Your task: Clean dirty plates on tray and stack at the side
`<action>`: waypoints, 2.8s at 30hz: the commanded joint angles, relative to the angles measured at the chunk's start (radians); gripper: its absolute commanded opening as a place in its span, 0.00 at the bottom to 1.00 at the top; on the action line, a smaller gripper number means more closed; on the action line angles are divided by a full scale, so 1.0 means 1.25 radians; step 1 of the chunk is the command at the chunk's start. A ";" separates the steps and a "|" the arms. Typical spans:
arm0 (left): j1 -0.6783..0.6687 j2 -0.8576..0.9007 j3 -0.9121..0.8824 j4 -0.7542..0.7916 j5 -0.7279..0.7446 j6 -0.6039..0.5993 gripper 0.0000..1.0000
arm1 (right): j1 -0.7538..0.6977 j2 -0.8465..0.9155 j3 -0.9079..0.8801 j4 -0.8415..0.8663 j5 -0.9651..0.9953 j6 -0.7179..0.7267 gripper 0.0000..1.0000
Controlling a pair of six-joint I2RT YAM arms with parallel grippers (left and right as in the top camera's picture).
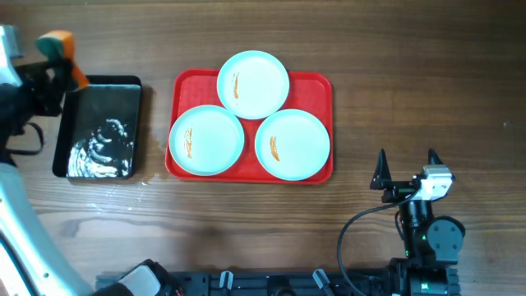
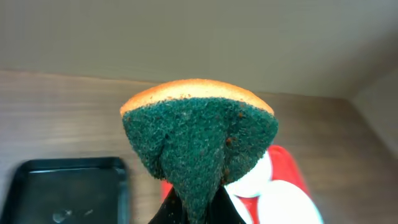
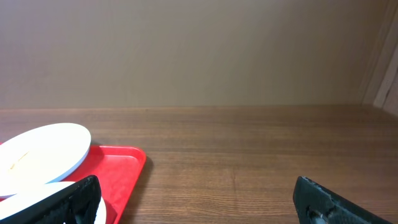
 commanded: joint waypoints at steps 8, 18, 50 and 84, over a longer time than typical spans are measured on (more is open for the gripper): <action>-0.378 0.089 -0.027 -0.120 -0.348 -0.345 0.04 | -0.001 -0.003 -0.001 0.003 0.010 0.010 1.00; -0.622 0.330 -0.150 -0.069 -0.542 -0.469 0.04 | -0.001 -0.003 -0.001 0.003 0.011 0.010 1.00; -0.705 0.356 -0.301 0.105 -0.698 -0.615 0.04 | 0.045 1.042 1.230 -0.870 -0.458 0.096 1.00; -0.666 0.356 -0.301 0.091 -0.702 -0.609 0.04 | 0.518 1.736 1.345 -0.589 -0.244 0.321 0.31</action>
